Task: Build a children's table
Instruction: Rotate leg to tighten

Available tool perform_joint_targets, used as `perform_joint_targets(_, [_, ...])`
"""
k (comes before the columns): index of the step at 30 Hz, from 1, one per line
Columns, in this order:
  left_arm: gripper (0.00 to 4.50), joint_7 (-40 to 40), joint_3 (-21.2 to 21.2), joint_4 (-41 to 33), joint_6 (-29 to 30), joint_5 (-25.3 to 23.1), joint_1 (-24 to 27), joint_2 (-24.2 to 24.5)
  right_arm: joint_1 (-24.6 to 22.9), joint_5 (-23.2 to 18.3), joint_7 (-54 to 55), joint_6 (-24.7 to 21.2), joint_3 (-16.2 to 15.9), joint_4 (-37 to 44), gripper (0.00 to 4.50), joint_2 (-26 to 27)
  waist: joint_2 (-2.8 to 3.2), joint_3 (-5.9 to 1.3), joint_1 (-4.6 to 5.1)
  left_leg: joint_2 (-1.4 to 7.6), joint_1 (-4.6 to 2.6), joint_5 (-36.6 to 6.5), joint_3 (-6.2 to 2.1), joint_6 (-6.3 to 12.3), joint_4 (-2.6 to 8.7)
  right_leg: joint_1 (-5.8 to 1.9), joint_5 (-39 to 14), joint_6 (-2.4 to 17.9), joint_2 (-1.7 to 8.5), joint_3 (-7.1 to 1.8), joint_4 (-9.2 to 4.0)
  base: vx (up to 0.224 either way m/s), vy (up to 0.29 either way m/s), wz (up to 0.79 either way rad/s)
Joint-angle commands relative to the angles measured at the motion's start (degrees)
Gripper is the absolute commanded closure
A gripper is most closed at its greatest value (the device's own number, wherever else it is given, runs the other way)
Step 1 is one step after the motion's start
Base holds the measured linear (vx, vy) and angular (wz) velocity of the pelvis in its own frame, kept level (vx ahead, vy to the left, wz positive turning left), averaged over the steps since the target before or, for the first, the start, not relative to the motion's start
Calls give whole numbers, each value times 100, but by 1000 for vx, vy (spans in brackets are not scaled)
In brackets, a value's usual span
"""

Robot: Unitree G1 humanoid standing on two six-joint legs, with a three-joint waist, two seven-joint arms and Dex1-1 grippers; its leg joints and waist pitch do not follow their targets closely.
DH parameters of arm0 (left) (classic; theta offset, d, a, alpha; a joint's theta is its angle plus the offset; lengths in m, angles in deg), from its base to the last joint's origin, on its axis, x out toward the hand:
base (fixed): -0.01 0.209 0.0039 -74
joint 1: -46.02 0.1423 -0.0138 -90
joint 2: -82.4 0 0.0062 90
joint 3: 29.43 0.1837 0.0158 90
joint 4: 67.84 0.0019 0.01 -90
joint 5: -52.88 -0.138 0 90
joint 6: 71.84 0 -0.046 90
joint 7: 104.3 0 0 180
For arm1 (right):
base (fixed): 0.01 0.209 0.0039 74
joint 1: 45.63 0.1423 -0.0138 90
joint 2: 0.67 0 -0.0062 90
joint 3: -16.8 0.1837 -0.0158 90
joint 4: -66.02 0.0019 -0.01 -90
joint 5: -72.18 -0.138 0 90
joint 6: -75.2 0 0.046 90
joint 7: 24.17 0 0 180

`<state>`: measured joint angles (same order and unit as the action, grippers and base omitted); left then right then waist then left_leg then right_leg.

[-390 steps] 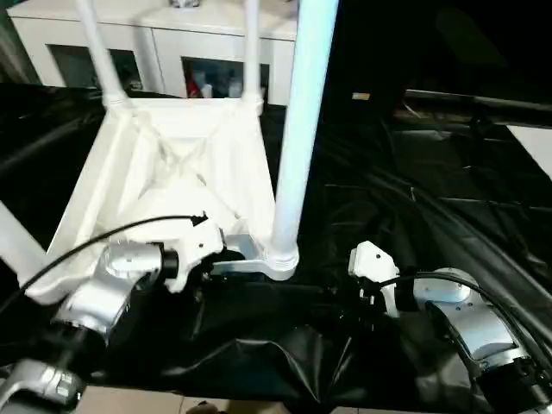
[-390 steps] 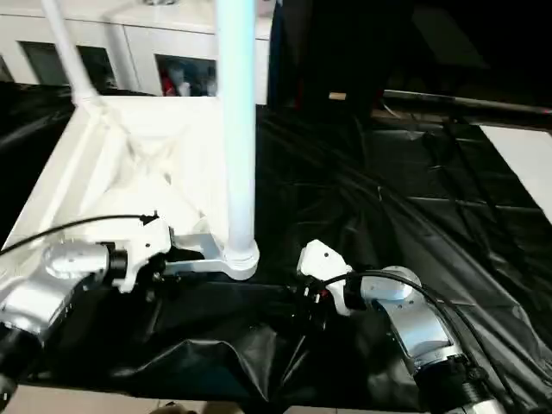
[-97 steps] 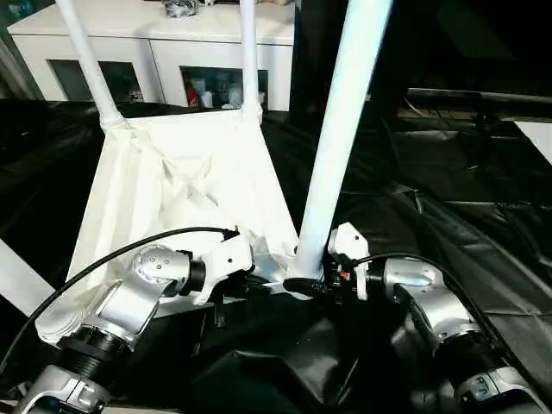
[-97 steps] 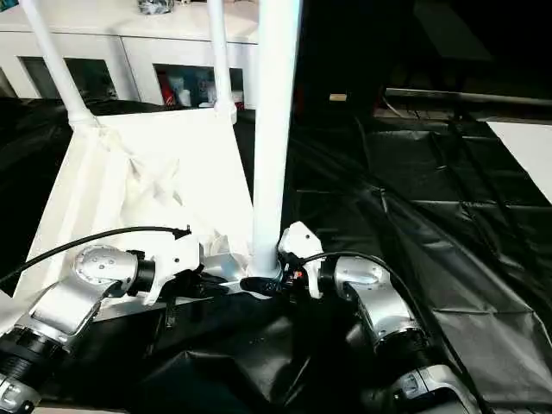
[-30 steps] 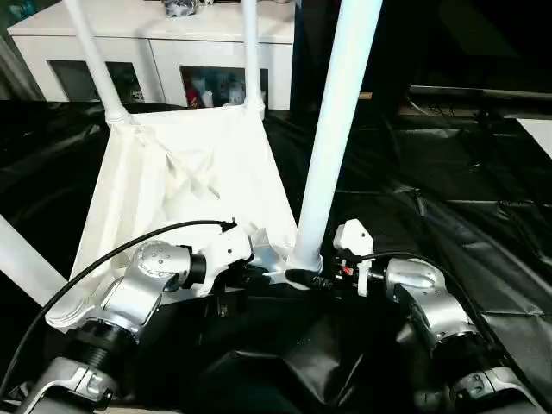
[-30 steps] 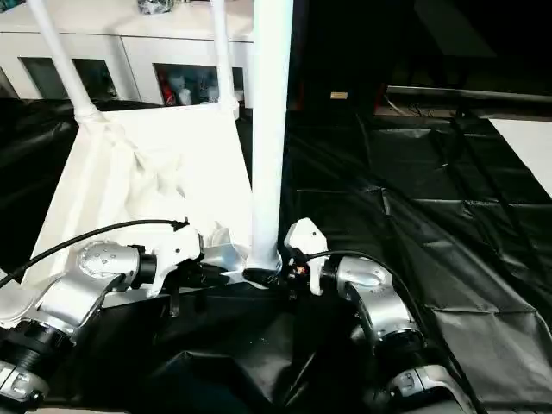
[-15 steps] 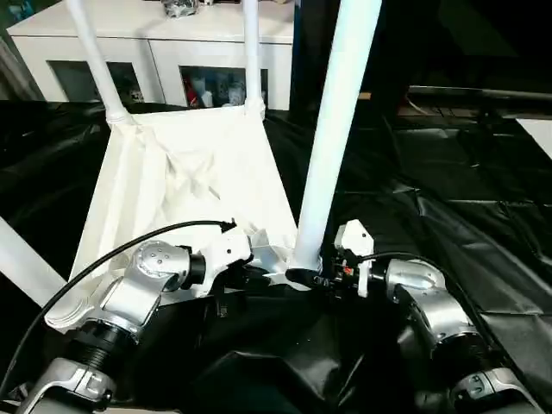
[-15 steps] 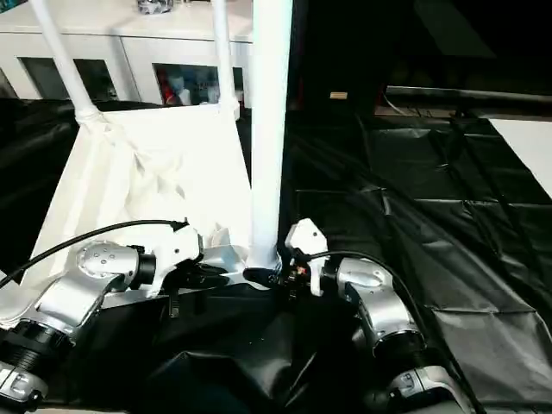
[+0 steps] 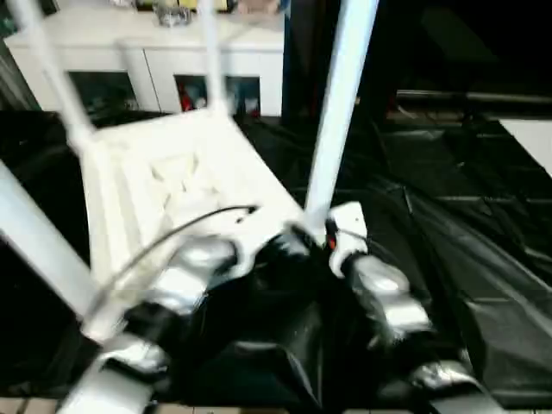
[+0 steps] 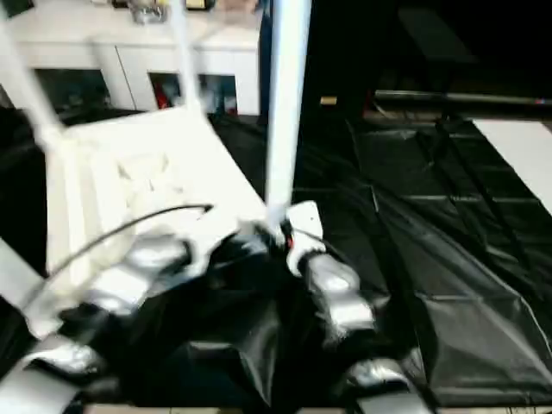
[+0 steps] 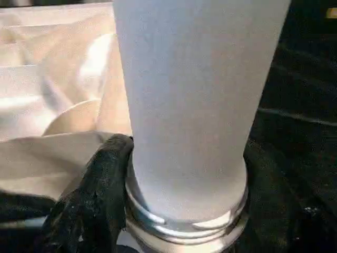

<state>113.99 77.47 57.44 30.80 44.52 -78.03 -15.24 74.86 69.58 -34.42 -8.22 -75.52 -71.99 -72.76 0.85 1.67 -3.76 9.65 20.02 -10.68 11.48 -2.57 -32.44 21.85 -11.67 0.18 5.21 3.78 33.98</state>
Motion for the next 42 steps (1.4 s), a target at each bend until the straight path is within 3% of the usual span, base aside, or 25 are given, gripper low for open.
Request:
perform_joint_targets(1, [450, -590, 37, 480, -15, -63, 120, -276, 99, 45, 481, -161, 78, -405, 180, 170, -64, -181, 21, 349, -61, -2058, -225, -23, 453, -53, -2607, 732, 409, -291, -589, 0, 0, 0])
perform_joint_targets(5, [450, -441, 73, 417, -80, -86, 140, -270, 65, -88, -215, 130, 39, -284, 180, 226, -73, -191, 2, 360, -36, -2058, -226, 54, 455, -69, -2394, 726, 421, -293, -572, 0, 0, 0])
perform_joint_targets(6, [450, -377, 80, 387, -80, -77, 151, -247, 32, -119, -432, 229, 13, -212, 124, 227, -93, -199, -4, 364, -16, -1969, -221, 110, 451, -88, -2247, 761, 424, -295, -558, 0, 0, 0])
perform_joint_targets(11, [450, 324, 212, -104, -173, 23, 372, 91, -106, -410, -1544, 346, -95, 339, 75, -57, -106, -217, -27, 378, 55, -1531, -205, 367, 429, -160, -1694, 950, 436, -294, -484, 0, 0, 0])
perform_joint_targets(13, [450, 526, 233, -265, -213, 48, 452, 234, -140, -440, -1955, 295, -213, 502, 56, -277, -94, -211, -19, 369, 43, -1453, -188, 398, 418, -142, -1730, 1002, 425, -285, -499, 0, 0, 0])
perform_joint_targets(14, [450, 619, 235, -337, -226, 59, 488, 296, -154, -449, -2142, 277, -259, 570, 56, -385, -101, -226, -37, 374, 55, -1348, -189, 423, 400, -172, -1684, 1022, 439, -282, -484, 0, 0, 0])
perform_joint_targets(19, [450, 1217, 236, -723, -311, 212, 675, 660, -262, -499, -3217, 256, -373, 850, 56, -924, -75, -230, -47, 394, 59, -1105, -175, 480, 392, -172, -1317, 1125, 400, -274, -436, 0, 0, 0])
perform_joint_targets(23, [450, 1818, 258, -1081, -359, 459, 852, 953, -389, -555, -3946, 145, -488, 1113, 56, -1253, -53, -247, -98, 415, 37, -929, -166, 545, 369, -181, -632, 1351, 372, -272, -346, 0, 0, 0])
perform_joint_targets(24, [450, 2240, 276, -1286, -522, 631, 959, 1175, -499, -610, -4522, -86, -689, 1311, 56, -1505, -48, -257, -131, 408, 7, -931, -154, 584, 352, -180, -532, 1400, 358, -264, -334, 0, 0, 0])
perform_joint_targets(26, [450, 2379, 256, -1349, -490, 722, 991, 1222, -529, -576, -4618, -84, -758, 1339, 56, -1568, -41, -250, -151, 423, 23, -870, -143, 597, 348, -178, -395, 1456, 359, -262, -311, 0, 0, 0])
perform_joint_targets(33, [450, 2590, 66, -1418, -365, 846, 988, 1428, -648, -561, -4889, -165, -855, 1539, 56, -1695, -55, -226, -128, 417, 14, -1219, -160, 351, 386, -171, -1005, 1332, 388, -279, -367, 0, 0, 0])
perform_joint_targets(40, [450, 2677, 70, -1474, -345, 918, 1013, 1518, -636, -698, -4967, -279, -807, 1587, 72, -1647, -54, -252, -135, 402, 27, -892, -149, 463, 346, -196, -498, 1438, 376, -271, -311, 0, 0, 0])
perform_joint_targets(42, [450, 2697, 77, -1472, -334, 925, 1016, 1522, -643, -709, -4984, -290, -804, 1598, 107, -1650, -48, -250, -132, 404, 24, -905, -147, 462, 344, -193, -503, 1455, 370, -266, -310, 0, 0, 0])
